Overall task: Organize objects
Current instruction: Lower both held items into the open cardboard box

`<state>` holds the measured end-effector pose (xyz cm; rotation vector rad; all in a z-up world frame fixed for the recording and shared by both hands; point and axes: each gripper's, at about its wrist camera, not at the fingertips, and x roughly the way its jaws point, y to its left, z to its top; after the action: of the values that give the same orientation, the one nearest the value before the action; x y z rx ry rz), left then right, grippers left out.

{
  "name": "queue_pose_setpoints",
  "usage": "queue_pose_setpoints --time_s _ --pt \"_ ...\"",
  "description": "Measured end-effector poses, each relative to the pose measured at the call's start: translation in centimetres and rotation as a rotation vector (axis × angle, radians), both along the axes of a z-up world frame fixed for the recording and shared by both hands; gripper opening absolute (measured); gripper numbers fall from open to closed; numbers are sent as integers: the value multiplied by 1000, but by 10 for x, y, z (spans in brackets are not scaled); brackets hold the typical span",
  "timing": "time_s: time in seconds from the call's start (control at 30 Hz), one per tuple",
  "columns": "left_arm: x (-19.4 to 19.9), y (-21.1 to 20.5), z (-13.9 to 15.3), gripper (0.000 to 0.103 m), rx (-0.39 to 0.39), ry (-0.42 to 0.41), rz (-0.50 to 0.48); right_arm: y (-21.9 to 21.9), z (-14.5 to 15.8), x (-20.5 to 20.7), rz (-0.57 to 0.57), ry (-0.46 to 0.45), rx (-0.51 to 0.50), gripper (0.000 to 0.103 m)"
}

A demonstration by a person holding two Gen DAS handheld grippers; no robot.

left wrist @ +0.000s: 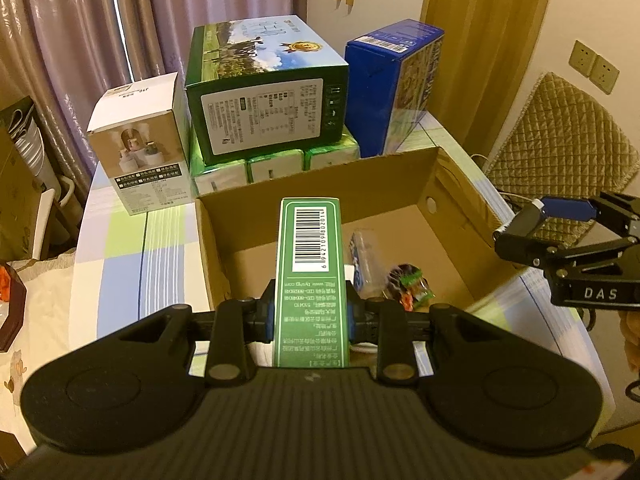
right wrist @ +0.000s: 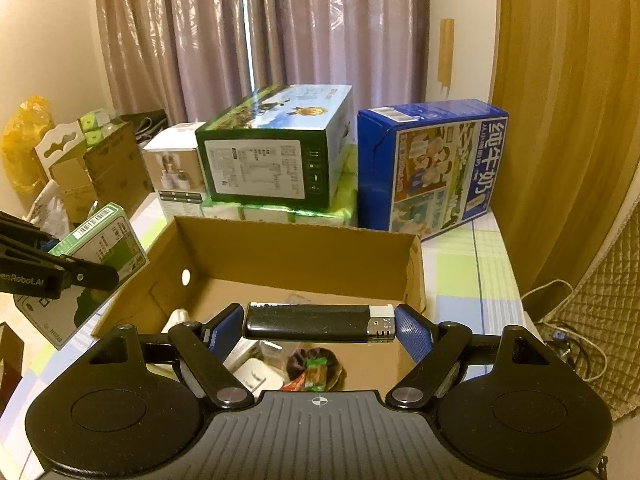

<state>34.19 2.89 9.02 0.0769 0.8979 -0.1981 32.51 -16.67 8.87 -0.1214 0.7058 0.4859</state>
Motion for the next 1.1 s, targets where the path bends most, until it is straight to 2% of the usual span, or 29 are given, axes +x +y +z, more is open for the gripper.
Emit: queue_pose_setpoints --time_s 0.4,0.77,1.03,1.07,1.1 --pt "42 1 -27 25 8 30 22 6 -23 29 -5 34 -9 79" --pt "56 4 -51 25 0 46 40 8 -38 39 -7 53 -21 79" --pt "67 8 -55 25 -16 33 56 10 -41 43 -7 53 -20 79" --pt "68 8 -55 26 -18 25 62 10 -41 43 -8 54 -20 79" --pt "70 10 -53 35 -13 16 77 10 -42 44 -10 54 -19 79"
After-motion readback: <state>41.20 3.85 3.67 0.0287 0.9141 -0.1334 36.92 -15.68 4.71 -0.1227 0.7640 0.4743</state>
